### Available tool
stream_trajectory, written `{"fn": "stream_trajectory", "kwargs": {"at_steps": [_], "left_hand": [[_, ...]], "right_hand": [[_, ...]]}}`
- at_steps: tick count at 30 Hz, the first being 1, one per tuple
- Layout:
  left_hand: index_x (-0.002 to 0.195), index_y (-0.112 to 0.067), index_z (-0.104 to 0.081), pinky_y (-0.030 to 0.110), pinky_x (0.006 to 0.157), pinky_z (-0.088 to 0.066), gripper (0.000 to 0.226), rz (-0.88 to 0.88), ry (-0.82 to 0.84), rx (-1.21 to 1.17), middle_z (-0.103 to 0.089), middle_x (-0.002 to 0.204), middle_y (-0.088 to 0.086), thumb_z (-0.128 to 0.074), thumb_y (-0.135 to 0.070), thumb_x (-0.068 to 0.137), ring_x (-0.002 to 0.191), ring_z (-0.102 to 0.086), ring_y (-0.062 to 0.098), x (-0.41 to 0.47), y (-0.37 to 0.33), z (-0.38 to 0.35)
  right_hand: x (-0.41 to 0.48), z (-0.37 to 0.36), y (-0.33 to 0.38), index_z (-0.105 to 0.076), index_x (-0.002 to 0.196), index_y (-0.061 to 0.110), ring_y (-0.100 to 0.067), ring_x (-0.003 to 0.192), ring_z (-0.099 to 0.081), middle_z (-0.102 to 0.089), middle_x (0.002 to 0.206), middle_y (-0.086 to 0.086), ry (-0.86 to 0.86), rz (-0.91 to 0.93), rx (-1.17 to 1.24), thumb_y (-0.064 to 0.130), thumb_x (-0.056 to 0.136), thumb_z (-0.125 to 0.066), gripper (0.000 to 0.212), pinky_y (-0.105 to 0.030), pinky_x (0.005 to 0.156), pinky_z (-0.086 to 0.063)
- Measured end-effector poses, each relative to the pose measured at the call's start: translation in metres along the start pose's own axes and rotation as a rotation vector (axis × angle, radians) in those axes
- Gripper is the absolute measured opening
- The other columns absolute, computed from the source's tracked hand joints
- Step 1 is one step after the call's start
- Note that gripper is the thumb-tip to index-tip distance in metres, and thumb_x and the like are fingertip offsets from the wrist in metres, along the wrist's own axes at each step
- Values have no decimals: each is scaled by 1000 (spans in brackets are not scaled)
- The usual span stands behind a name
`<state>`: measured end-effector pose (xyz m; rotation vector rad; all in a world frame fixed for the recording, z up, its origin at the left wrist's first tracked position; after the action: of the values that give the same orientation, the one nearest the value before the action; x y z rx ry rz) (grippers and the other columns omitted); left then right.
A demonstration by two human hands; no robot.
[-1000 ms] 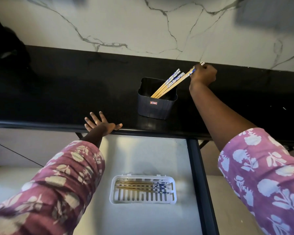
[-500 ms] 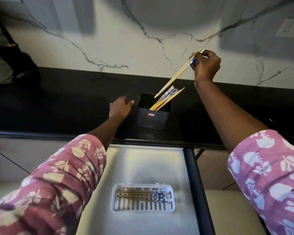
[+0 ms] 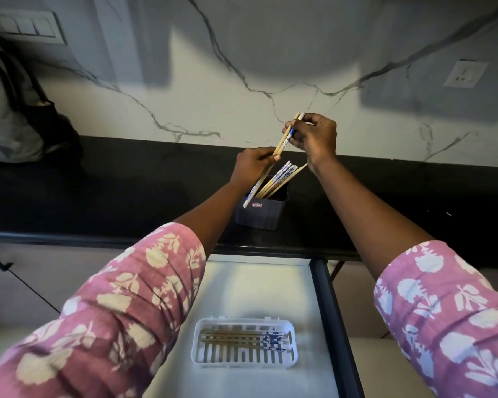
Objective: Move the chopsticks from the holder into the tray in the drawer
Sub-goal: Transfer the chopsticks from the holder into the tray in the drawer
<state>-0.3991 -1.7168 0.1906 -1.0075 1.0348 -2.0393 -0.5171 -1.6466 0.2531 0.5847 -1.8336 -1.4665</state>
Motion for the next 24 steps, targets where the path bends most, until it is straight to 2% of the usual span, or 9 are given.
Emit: {"fn": "stream_trajectory", "kwargs": {"at_steps": [3,6,9,11,13,16,20,24], "left_hand": [[111,-7,-69,24,87,-48,29,34,-41,-4,-73,102,12,-67,-16,84,90,-64,12,-4,3,1],[108,-5,-71,26,89,-51,27,73,-53,-20,-74,98,13,-69,-14,82,90,-68,18,-8,7,3],[106,-3,-71,13,77,-51,24,103,-94,-51,-74,95,13,-67,-13,84,78,-66,10,-11,12,7],[103,-3,-71,9,76,-50,20,139,-143,-94,-74,92,12,-65,-13,86,76,-66,8,-14,17,12],[102,-4,-70,19,82,-52,18,175,-181,-128,-73,91,11,-63,-13,88,79,-67,11,-16,21,17],[104,-2,-67,24,80,-56,18,258,-203,-256,-71,92,11,-60,-11,90,75,-67,10,-16,24,18],[112,2,-59,27,77,-57,23,442,-209,-527,-67,101,15,-57,-8,92,86,-67,17,-18,26,7],[119,6,-54,28,80,-54,29,504,-219,-671,-66,98,15,-55,-6,93,85,-66,18,-18,23,-2]], "right_hand": [[-6,-1,-3,-60,89,3,-18,71,-68,-66,92,-20,3,-5,-2,-4,87,-59,7,-22,64,-60],[-11,-2,-8,-60,96,1,-19,73,-68,-66,94,-20,3,-9,-6,-2,87,-60,10,-26,68,-60],[-14,2,-8,-60,89,6,-17,73,-68,-66,94,-19,-28,-14,-12,-2,87,-61,8,-24,66,-60],[-13,9,-7,-60,85,9,-19,74,-69,-67,91,-17,-109,8,37,-1,87,-62,11,-23,66,-60],[-12,22,-4,-60,89,8,-18,75,-68,-67,84,-11,-260,73,81,-1,86,-63,9,-22,66,-60],[-11,40,-5,-58,95,8,-20,83,-68,-67,90,-12,-459,147,187,0,88,-61,11,-27,74,-59],[-21,43,-18,-51,85,13,-19,77,-65,-62,80,-7,-583,47,508,-6,90,-54,19,-23,66,-56],[-37,35,-44,-46,76,6,-18,62,-54,-53,71,-11,-667,-117,690,-14,91,-43,25,-27,60,-48]]}}
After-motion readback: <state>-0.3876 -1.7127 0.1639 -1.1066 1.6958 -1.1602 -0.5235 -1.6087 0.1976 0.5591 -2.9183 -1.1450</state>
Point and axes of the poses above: each hand's wrist, its own x-axis towards the middle knuckle, its own z-axis out of the back of the hand, y = z × x, the point moved 5 cm from there along x, towards the middle knuckle
